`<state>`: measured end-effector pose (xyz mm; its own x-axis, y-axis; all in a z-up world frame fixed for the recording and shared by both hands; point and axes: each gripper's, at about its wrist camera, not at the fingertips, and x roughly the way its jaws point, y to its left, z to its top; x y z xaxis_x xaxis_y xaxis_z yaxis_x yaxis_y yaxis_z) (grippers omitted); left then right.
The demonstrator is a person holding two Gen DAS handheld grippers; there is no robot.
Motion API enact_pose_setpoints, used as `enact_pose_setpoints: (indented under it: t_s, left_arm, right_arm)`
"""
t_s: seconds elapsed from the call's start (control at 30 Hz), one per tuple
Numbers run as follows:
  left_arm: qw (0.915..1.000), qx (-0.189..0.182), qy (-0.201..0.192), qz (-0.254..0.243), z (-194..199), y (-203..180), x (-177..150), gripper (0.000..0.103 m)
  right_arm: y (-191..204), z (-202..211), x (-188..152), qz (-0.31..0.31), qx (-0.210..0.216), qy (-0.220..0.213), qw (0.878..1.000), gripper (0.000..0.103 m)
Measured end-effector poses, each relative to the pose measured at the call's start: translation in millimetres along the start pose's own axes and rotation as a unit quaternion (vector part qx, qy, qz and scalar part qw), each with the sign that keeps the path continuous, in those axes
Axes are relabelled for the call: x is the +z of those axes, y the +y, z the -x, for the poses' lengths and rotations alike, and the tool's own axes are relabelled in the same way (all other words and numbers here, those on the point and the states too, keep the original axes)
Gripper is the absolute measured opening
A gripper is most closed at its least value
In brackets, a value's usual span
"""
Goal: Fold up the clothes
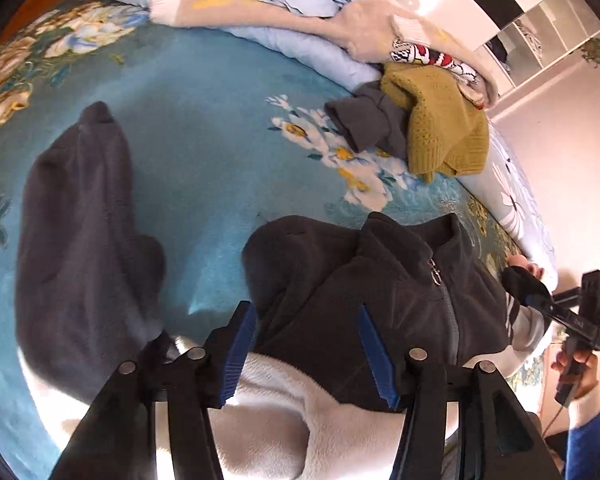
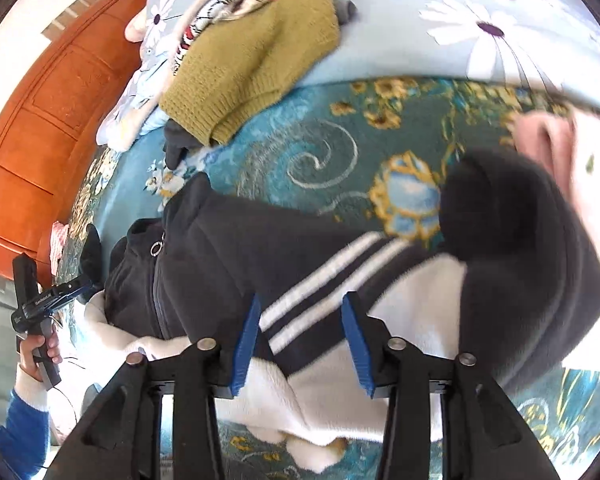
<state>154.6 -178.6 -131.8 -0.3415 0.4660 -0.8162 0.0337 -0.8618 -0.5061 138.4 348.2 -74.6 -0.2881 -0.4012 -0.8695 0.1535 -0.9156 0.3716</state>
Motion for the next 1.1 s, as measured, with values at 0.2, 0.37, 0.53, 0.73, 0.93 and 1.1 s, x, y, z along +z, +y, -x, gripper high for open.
enact_pose_setpoints:
  t_s: [0.2, 0.37, 0.53, 0.73, 0.93, 1.1]
  left_arm:
    - [0.9968, -0.016, 0.073, -0.028, -38, 5, -2, 0.060]
    - [0.9922, -0.055, 0.111, -0.011, -47, 16, -4, 0.063]
    - [0.9887, -0.074, 0.129, -0.013, -39, 16, -7, 0.061]
    - [0.9904, -0.072, 0.116, -0.024, -24, 9, -21, 0.056]
    - [0.9956, -0.046, 0.080, -0.014, -2, 4, -36, 0.037]
    - [0.9970, -0.029, 0.064, -0.033, 15, -3, -52, 0.034]
  right_arm:
    - [13, -61, 48, 0.062, 0.021, 0.054, 0.996, 0.056]
    - [5, -101, 65, 0.053, 0.034, 0.086, 0.994, 0.056]
    - [1, -119, 60, 0.035, 0.080, 0.134, 0.987, 0.061]
    - [8, -96, 43, 0.038, 0.100, 0.117, 0.987, 0.054]
    - [37, -60, 16, 0.079, 0.066, 0.071, 0.992, 0.021]
    - [53, -27, -7, 0.080, 0.075, 0.030, 0.994, 0.018]
